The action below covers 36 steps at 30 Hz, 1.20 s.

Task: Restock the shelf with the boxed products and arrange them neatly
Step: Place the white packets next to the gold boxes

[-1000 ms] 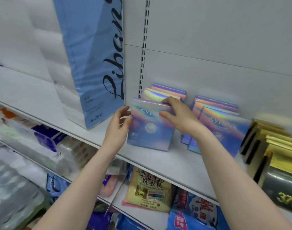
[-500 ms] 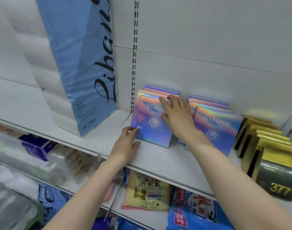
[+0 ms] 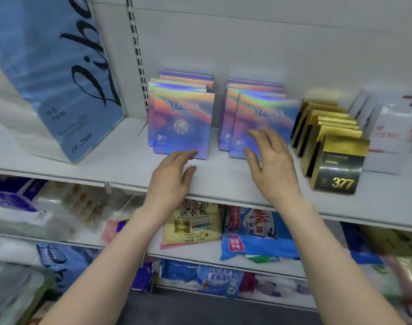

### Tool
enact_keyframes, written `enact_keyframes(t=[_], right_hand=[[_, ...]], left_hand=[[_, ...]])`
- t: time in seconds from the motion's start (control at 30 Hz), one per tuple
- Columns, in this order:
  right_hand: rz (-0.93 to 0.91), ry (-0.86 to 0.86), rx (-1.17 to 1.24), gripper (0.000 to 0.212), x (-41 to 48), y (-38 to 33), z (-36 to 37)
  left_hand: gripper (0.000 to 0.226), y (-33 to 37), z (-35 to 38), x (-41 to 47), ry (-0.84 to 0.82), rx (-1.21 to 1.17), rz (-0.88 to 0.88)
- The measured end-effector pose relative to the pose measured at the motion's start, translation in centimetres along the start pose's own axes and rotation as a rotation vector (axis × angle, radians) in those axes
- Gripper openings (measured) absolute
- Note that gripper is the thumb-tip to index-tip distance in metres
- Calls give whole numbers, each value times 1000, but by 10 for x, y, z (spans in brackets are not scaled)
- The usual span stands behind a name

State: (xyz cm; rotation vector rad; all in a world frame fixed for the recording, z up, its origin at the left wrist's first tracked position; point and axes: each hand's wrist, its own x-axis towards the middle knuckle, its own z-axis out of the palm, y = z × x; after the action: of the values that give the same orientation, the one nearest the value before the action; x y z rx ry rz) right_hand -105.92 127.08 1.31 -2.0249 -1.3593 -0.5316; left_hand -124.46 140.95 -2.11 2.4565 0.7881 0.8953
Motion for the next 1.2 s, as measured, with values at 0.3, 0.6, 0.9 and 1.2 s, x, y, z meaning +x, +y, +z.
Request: enact_keyframes(t=[0.3, 0.6, 0.9, 1.2], right_hand=[[415, 46, 31, 24, -161, 97, -95], [707, 56, -137, 25, -325, 230, -245], [1057, 104, -328, 32, -440, 347, -393], [1154, 116, -442, 35, -453, 481, -489]], left_hand=[[27, 142, 97, -59, -78, -277, 52], [25, 327, 247, -141, -331, -447, 143], [28, 515, 372, -173, -610, -402, 391], [32, 684, 487, -112, -614, -467, 675]])
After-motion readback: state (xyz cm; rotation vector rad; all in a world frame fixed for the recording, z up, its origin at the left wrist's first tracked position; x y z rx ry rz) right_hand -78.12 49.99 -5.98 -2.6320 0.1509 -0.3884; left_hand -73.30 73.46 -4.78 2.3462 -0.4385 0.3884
